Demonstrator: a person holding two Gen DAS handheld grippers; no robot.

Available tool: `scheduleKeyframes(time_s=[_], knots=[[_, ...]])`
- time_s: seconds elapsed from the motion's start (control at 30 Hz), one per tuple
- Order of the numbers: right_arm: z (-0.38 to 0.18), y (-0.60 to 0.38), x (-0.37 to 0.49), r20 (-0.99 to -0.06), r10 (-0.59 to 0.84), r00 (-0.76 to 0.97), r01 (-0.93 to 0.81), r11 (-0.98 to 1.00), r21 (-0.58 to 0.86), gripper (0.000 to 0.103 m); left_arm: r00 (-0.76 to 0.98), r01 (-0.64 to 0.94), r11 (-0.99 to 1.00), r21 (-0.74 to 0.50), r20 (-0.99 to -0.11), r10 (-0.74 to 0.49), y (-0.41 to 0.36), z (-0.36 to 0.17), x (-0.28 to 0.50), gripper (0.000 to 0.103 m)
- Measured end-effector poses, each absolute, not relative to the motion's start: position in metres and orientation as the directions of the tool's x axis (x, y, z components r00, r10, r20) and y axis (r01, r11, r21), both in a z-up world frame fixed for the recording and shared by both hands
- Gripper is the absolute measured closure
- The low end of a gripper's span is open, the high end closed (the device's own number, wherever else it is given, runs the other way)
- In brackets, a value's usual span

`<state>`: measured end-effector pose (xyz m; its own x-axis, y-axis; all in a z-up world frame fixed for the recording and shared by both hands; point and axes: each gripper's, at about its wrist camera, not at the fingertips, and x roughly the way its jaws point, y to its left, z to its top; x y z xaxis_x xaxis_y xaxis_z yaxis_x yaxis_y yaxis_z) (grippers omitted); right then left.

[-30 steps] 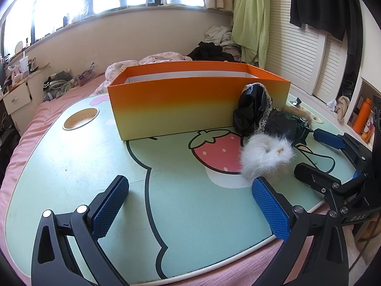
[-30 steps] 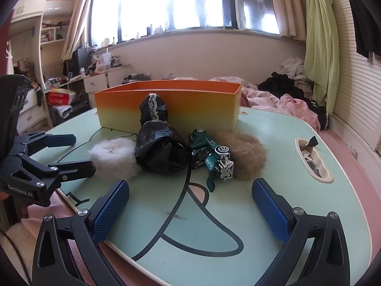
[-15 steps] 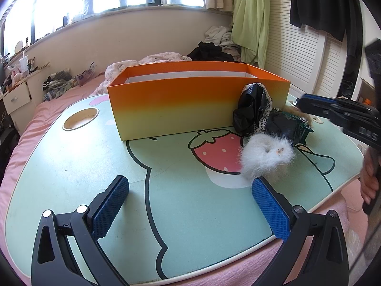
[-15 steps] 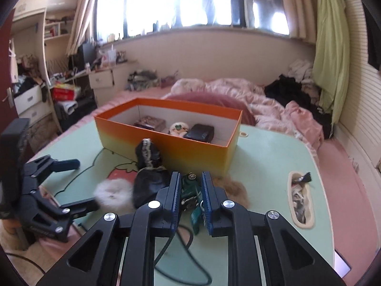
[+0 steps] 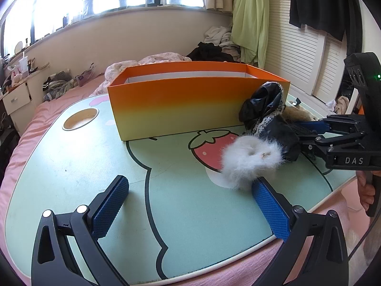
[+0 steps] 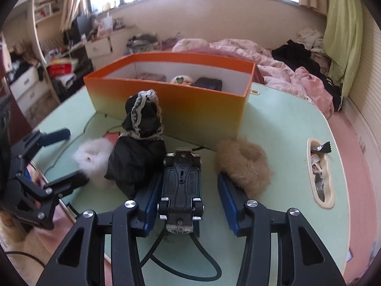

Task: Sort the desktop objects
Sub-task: 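Grasp the green trinket with the right tool while the left grasps the white ball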

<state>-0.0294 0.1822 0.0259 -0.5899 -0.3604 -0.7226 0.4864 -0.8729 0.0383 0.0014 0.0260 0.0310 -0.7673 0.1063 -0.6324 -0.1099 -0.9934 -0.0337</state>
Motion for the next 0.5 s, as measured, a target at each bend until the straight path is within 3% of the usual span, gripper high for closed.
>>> scheduleKeyframes(time_s=[0.07,0.23,0.37,0.5], knots=[[0.025,0.183,-0.027,-0.711,-0.356,-0.607,0.477,-0.878,0.032,0.075,-0.768,-0.110,-0.993,-0.035,-0.632,0.107,0.026,0.031,0.002,0.000],[0.026,0.193,-0.008,-0.637,-0.432,-0.638,0.497,-0.863,0.089,0.076,-0.780,-0.110,-0.991,-0.073,-0.612,0.132,0.022,0.032,0.007,0.000],[0.038,0.207,0.003,-0.573,-0.482,-0.663,0.500,-0.854,0.141,0.076,-0.779,-0.201,-0.966,-0.164,-0.571,0.259,0.017,0.039,0.016,0.000],[0.050,0.213,0.008,-0.540,-0.509,-0.670,0.507,-0.845,0.167,0.076,-0.761,-0.253,-0.959,-0.131,-0.585,0.281,0.035,0.051,0.009,0.000]])
